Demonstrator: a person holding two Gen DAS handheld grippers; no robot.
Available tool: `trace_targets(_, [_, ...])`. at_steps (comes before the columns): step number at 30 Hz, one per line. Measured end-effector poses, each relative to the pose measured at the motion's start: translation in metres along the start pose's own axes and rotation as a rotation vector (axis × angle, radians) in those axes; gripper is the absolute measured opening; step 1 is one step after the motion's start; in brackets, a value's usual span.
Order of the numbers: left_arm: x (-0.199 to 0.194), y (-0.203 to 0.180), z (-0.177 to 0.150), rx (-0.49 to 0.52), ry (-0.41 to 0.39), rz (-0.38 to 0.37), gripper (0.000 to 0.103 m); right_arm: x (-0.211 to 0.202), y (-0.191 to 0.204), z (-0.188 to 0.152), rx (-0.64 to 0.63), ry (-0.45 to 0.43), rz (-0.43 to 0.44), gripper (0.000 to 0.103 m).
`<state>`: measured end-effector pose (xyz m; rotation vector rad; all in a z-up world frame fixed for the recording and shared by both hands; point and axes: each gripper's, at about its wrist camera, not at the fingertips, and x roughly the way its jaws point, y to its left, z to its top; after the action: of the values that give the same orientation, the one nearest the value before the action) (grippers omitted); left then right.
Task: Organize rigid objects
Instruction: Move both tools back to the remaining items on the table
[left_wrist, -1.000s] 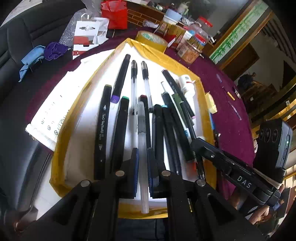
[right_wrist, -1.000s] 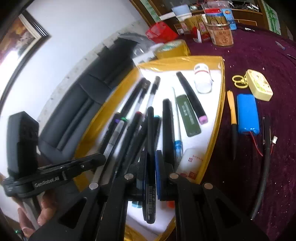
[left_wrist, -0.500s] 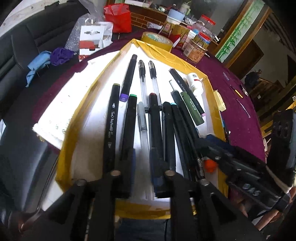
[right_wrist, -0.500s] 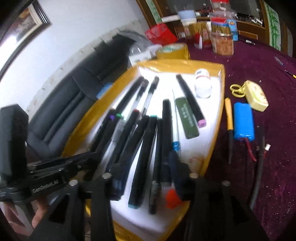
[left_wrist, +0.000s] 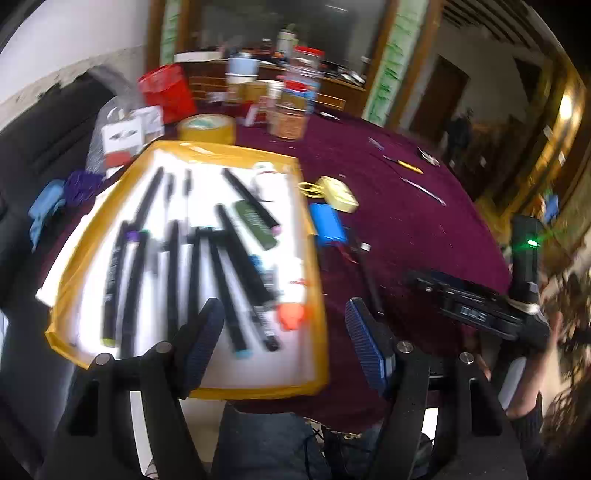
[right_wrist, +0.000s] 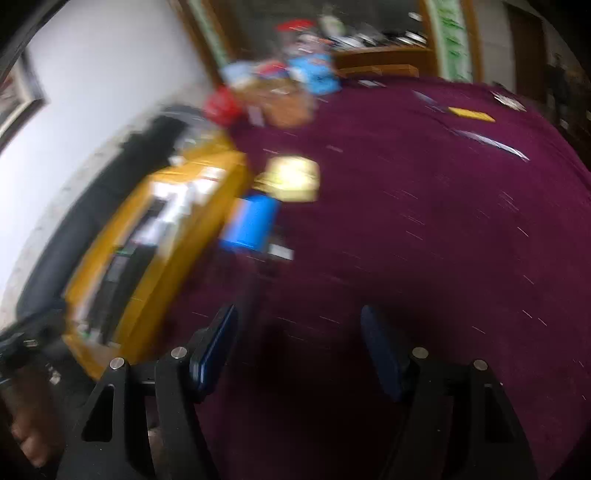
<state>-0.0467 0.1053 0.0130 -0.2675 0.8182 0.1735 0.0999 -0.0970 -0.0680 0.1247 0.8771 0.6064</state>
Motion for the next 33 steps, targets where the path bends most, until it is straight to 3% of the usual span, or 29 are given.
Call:
trace_targets(4, [0.001, -0.022, 0.002, 0.016, -0.004, -0.002, 0.068, -0.001, -0.027, -0.009, 0.04, 0.015, -0.059, 0.064])
trace_targets(8, [0.007, -0.025, 0.003, -0.024, 0.019, -0.005, 0.068, -0.006, -0.025, -0.017, -0.017, -0.014, -0.085, 0.064])
trace_targets(15, [0.017, -0.024, 0.0, -0.076, 0.061, -0.019, 0.068, -0.008, -0.026, -0.027, -0.067, -0.04, -0.071, 0.065])
trace_targets(23, [0.009, -0.037, -0.009, -0.004, -0.038, 0.049, 0.068, -0.011, -0.03, -0.029, -0.061, -0.044, -0.037, 0.064])
trace_targets(26, [0.009, -0.033, -0.015, -0.011, -0.07, 0.082, 0.068, -0.013, -0.026, -0.024, -0.051, -0.054, 0.017, 0.064])
trace_targets(33, [0.02, -0.021, -0.014, -0.025, -0.013, -0.044, 0.067, -0.015, 0.001, -0.011, -0.095, -0.073, 0.061, 0.064])
